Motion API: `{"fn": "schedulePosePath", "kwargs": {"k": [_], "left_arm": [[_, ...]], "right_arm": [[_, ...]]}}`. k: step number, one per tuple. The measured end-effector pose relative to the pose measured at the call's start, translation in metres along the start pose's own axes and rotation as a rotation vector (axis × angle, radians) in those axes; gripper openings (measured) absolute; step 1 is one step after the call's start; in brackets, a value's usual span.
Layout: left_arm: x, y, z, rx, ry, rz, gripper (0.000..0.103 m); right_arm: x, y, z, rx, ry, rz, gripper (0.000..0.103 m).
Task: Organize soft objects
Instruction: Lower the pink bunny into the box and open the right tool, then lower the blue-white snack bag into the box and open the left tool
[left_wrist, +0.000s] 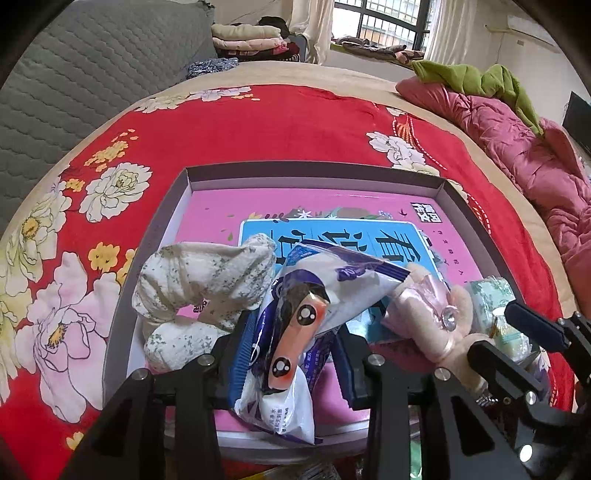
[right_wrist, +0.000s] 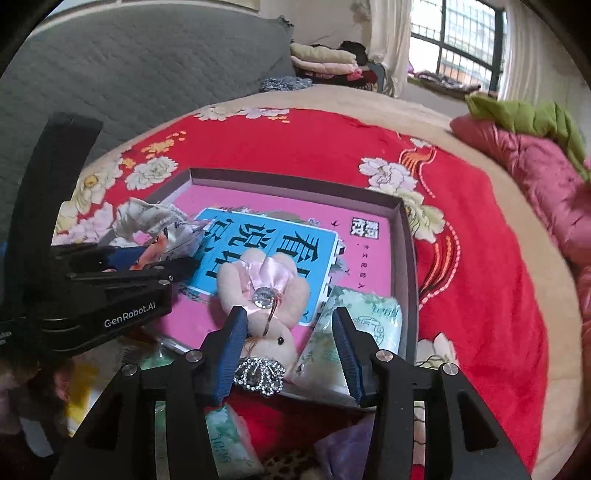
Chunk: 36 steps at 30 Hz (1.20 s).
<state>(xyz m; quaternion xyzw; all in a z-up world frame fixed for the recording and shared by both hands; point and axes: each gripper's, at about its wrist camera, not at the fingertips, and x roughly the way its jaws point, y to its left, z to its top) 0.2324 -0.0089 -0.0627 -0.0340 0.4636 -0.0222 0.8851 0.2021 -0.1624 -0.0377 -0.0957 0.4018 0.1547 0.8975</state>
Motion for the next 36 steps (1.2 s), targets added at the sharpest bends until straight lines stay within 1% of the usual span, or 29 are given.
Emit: {"fn": "schedulePosePath", "kwargs": {"k": [5,9,13,16,18,20,27,30,33,36], "left_arm": [[0.004,-0.005,0.001,0.018,-0.003,0.017,0.043],[0.006,-0.011,-0.001,0.041,0.011,0.012,0.050],[0.005,-0.015,-0.002,0.050,0.012,-0.016,0.054],[0.004,-0.015,-0.003,0.035,0.017,-0.042,0.054],[0.004,-0.014,-0.003,0.036,0.021,-0.048,0.057],[0.003,-0.014,-0.004,0.034,0.023,-0.050,0.057],[-0.002,-0.014,-0.004,0.026,0.033,-0.095,0.061],[-0.003,-0.012,-0.004,0.028,0.034,-0.094,0.061],[-0.004,-0.005,-0.004,-0.002,0.043,-0.110,0.061],[-0.005,0.001,-0.004,-0.017,0.044,-0.107,0.061]], "right_arm": [[0.000,-0.008,-0.002,0.054,-0.005,0.012,0.052],[-0.004,-0.012,0.000,0.073,-0.016,0.011,0.053],[-0.006,-0.014,0.001,0.088,-0.026,0.017,0.053],[-0.008,-0.015,0.001,0.093,-0.032,0.015,0.053],[-0.010,-0.015,0.002,0.095,-0.036,0.020,0.053],[-0.012,-0.016,0.002,0.093,-0.044,0.007,0.053],[-0.016,-0.016,0.001,0.095,-0.052,0.003,0.054],[-0.018,-0.018,-0.001,0.101,-0.061,0.004,0.054],[-0.019,-0.019,-0.001,0.106,-0.063,-0.001,0.055],[-0.020,-0.020,-0.002,0.108,-0.064,-0.004,0.056]]}}
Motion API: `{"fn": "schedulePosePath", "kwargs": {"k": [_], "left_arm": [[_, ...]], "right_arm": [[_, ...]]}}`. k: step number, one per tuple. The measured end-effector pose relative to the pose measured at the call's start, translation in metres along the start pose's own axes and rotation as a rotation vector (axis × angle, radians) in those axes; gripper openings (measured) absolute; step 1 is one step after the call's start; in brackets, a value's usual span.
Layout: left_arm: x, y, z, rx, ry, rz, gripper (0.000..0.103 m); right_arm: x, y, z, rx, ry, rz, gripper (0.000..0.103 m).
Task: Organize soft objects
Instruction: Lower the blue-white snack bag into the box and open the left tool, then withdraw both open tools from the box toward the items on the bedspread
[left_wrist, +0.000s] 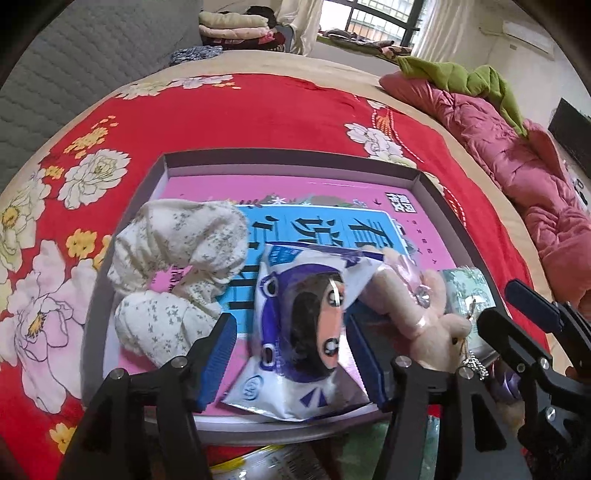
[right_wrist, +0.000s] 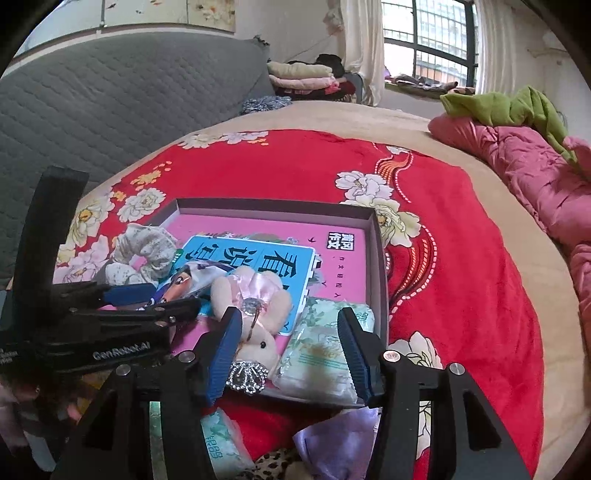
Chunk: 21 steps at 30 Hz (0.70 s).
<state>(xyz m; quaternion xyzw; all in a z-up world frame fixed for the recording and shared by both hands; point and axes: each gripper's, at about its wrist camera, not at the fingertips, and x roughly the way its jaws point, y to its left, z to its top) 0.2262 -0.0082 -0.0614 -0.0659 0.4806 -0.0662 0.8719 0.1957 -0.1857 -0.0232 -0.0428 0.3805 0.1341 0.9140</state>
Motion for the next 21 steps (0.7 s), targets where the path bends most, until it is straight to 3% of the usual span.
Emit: {"fn": "schedulePosePath", "kwargs": {"k": [21], "left_arm": [[-0.045,0.021,-0.002,-0.032,-0.075,-0.020,0.062]], "right_arm": [[-0.007,-0.002,0.001,-0.007,-0.012,-0.016,0.059]]}}
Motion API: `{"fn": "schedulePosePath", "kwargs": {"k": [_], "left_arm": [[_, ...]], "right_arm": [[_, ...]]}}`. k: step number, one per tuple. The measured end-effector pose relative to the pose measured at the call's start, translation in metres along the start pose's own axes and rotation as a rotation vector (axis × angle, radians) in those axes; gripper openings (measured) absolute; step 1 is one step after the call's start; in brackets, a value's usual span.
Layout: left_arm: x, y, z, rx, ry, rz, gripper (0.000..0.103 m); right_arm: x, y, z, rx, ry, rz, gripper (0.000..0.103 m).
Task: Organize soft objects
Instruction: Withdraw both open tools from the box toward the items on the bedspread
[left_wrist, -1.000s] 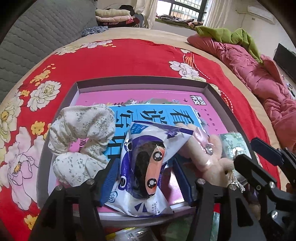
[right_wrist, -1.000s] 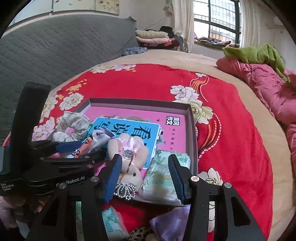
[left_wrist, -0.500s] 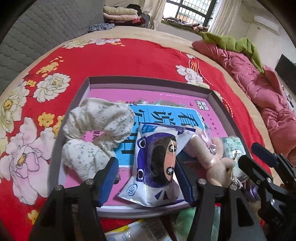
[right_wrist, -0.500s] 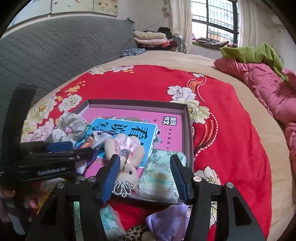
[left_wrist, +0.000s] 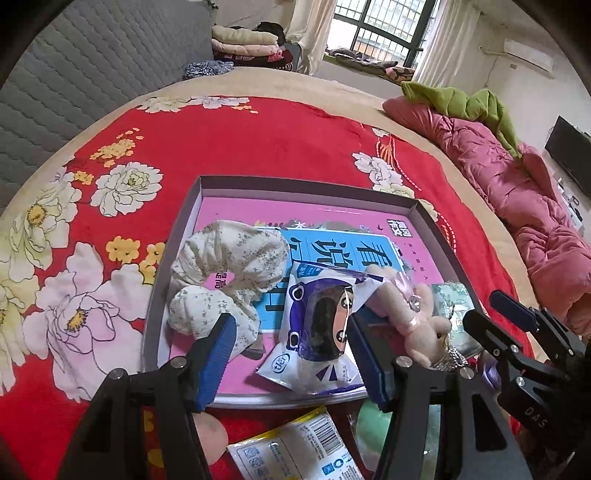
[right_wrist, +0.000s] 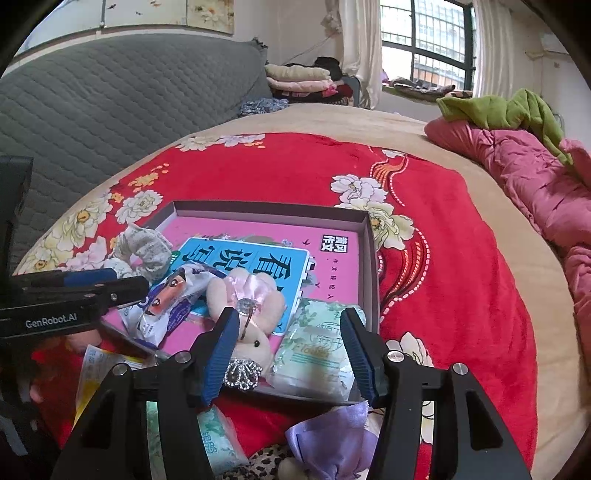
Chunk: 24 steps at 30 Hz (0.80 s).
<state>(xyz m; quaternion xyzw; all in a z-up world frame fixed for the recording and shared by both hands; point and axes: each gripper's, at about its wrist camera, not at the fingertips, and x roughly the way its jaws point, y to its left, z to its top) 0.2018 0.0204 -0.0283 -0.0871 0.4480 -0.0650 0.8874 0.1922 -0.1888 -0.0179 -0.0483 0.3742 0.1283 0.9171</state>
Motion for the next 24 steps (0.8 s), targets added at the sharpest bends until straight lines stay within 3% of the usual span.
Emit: {"fn": "schedulePosePath", "kwargs": {"k": [24], "left_arm": [[-0.055,0.022,0.012,-0.048,-0.097,0.016,0.062]], "right_arm": [[-0.034,-0.007,0.006,0.016,-0.073,-0.045,0.068]]}}
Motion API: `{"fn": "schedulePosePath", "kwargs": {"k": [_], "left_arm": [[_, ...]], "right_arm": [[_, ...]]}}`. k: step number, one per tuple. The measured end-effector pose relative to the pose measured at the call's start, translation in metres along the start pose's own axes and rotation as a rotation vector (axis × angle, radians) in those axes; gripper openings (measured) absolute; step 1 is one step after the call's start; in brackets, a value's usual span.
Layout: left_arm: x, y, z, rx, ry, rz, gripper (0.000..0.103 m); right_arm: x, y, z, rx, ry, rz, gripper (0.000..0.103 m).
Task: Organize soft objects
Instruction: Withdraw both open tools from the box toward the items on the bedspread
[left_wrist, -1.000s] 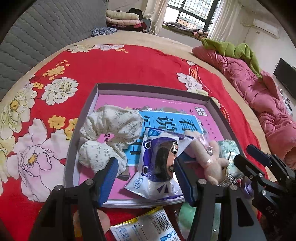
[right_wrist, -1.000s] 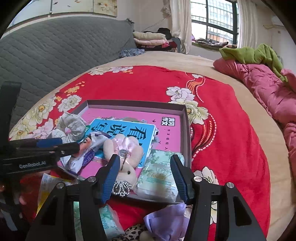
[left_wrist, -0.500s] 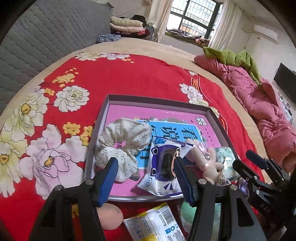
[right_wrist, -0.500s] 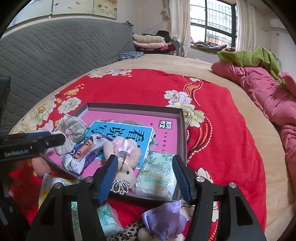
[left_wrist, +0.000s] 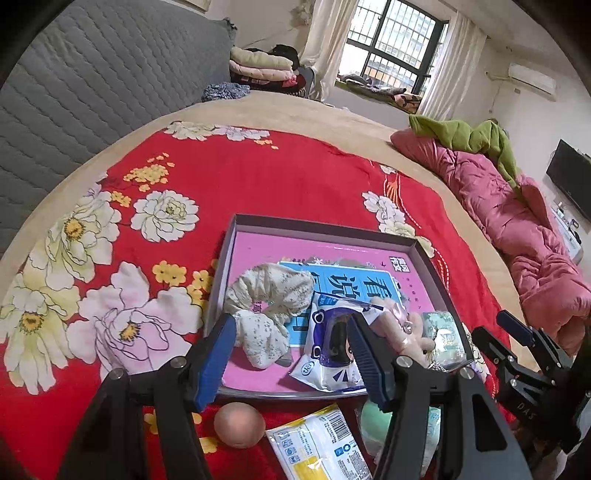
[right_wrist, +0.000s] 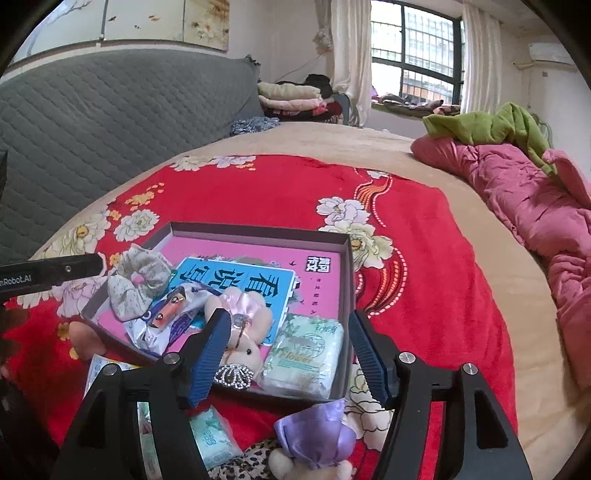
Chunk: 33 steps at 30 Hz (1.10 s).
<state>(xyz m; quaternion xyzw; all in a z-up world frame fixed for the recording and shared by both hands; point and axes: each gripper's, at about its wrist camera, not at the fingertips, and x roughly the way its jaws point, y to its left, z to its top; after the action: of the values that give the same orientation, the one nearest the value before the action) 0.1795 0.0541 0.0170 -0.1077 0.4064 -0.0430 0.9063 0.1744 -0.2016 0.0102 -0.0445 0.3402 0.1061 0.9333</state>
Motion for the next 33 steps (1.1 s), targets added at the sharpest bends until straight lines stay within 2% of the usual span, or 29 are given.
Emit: {"fn": "schedulePosePath", "kwargs": {"k": [10,33], "left_arm": [[-0.022,0.003,0.004,-0.012,-0.034,-0.001,0.062],[-0.066,-0.012,-0.006,0.025,-0.062,-0.011,0.065]], "right_arm": [[-0.024,-0.014,0.005,0.041,-0.036,-0.023,0.070],[-0.070,0.019,0.002,-0.023,-0.079,-0.017,0.074]]}}
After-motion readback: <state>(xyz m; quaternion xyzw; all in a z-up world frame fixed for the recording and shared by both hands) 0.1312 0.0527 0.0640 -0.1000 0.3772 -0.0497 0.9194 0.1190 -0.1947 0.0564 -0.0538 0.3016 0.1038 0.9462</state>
